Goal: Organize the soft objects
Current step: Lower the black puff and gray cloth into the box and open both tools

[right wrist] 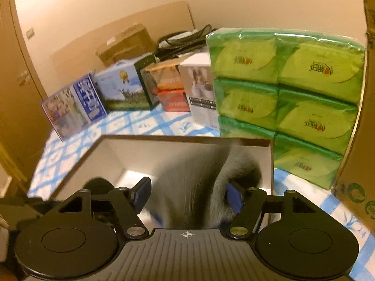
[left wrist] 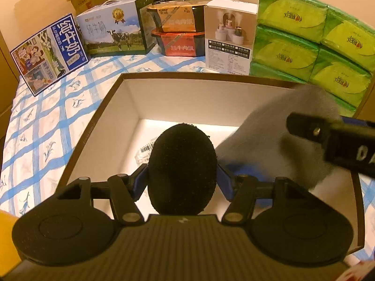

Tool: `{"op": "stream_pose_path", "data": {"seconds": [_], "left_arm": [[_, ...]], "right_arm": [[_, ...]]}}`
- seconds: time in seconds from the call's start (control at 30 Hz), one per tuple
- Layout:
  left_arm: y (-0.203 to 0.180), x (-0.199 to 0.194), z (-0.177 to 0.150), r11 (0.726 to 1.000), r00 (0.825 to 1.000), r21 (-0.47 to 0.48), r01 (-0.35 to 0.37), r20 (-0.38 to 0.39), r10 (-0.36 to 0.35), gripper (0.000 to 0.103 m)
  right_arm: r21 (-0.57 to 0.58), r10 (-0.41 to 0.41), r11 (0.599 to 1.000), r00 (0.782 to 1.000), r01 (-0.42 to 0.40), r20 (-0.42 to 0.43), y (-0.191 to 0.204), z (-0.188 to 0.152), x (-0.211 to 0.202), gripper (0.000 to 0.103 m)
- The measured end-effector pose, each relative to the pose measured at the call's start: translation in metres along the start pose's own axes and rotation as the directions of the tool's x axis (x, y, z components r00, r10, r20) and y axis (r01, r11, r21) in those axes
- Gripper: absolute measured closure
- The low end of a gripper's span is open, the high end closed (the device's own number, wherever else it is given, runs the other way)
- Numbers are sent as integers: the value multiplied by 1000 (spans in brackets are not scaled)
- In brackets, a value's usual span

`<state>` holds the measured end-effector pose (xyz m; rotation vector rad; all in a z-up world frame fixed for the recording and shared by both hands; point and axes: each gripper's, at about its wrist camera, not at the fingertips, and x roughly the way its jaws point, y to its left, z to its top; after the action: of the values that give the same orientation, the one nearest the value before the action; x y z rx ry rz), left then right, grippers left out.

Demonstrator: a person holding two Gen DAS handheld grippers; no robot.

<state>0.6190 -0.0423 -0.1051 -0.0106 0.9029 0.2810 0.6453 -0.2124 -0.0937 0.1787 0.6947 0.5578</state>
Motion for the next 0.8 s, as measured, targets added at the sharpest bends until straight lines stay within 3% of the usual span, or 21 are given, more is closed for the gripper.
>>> {"op": "stream_pose_path", "data": {"seconds": [0.2, 0.33, 0.43, 0.8], "left_arm": [[0, 0, 1, 1000, 1000, -12, 10, -3, -10, 40], [2, -1, 1, 999, 1000, -29, 28, 1, -28, 27], [3, -3, 0, 999, 999, -30, 40, 15, -40, 24], [2, -24, -15, 994, 994, -19, 111, 15, -111, 23]], "right_arm": [[-1, -12, 1000, 1000, 12, 12, -2, 2, -9, 36], [5, -20, 1000, 1000, 20, 14, -5, 0, -13, 35], [13, -22, 1000, 1000, 22, 12, -6, -3, -16, 35], [42, -38, 998, 998, 36, 46, -6, -10, -51, 35]]}}
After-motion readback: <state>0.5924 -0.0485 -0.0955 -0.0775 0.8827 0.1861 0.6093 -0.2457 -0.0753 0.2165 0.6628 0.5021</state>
